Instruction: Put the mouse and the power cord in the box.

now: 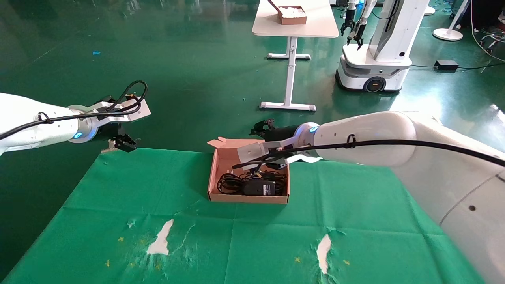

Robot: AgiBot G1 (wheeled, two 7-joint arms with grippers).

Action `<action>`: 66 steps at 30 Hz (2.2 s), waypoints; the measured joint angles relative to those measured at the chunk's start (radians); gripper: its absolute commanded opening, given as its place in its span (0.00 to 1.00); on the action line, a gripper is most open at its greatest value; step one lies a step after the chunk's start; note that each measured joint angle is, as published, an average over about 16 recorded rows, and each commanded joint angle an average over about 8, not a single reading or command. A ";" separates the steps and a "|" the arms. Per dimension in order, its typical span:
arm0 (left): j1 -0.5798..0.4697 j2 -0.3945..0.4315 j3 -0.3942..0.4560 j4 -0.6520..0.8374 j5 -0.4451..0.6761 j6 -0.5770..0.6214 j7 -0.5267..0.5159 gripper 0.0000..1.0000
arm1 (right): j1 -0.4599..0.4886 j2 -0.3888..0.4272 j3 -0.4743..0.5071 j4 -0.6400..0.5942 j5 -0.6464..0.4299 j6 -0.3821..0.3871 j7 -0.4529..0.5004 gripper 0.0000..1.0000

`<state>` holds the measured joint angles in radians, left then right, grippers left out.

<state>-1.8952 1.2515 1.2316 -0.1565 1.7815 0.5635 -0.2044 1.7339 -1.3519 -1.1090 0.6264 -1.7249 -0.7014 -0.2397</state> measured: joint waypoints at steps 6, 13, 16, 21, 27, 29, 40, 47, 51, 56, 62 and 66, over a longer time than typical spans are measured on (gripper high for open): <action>0.000 0.000 0.000 0.000 0.000 0.000 0.000 1.00 | -0.045 0.051 0.057 0.045 0.068 -0.055 0.029 1.00; 0.000 0.000 0.000 0.000 0.000 0.000 0.000 1.00 | -0.121 0.136 0.154 0.121 0.183 -0.147 0.079 1.00; 0.000 0.000 0.000 0.000 0.000 0.000 0.000 1.00 | -0.155 0.175 0.196 0.155 0.234 -0.188 0.101 1.00; 0.000 0.000 0.000 0.000 0.000 0.000 0.000 1.00 | -0.212 0.238 0.268 0.212 0.320 -0.256 0.138 1.00; 0.008 -0.006 -0.009 -0.011 -0.010 0.009 0.000 1.00 | -0.280 0.315 0.353 0.279 0.422 -0.338 0.182 1.00; 0.017 -0.013 -0.019 -0.023 -0.021 0.019 0.000 1.00 | -0.303 0.340 0.382 0.302 0.457 -0.365 0.196 1.00; 0.127 -0.099 -0.147 -0.174 -0.162 0.143 0.002 1.00 | -0.427 0.480 0.538 0.427 0.645 -0.515 0.277 1.00; 0.223 -0.174 -0.258 -0.305 -0.285 0.252 0.004 1.00 | -0.507 0.570 0.638 0.506 0.765 -0.611 0.329 1.00; 0.277 -0.216 -0.321 -0.380 -0.355 0.314 0.006 1.00 | -0.552 0.620 0.695 0.551 0.833 -0.666 0.358 1.00; 0.346 -0.270 -0.401 -0.475 -0.442 0.392 0.007 1.00 | -0.605 0.679 0.761 0.603 0.912 -0.728 0.392 1.00; 0.427 -0.333 -0.495 -0.587 -0.547 0.485 0.009 1.00 | -0.645 0.724 0.811 0.643 0.972 -0.777 0.418 1.00; 0.481 -0.376 -0.558 -0.661 -0.616 0.546 0.010 1.00 | -0.657 0.738 0.826 0.655 0.991 -0.792 0.426 1.00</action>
<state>-1.4138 0.8759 0.6733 -0.8178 1.1652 1.1098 -0.1946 1.0770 -0.6136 -0.2828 1.2815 -0.7336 -1.4932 0.1859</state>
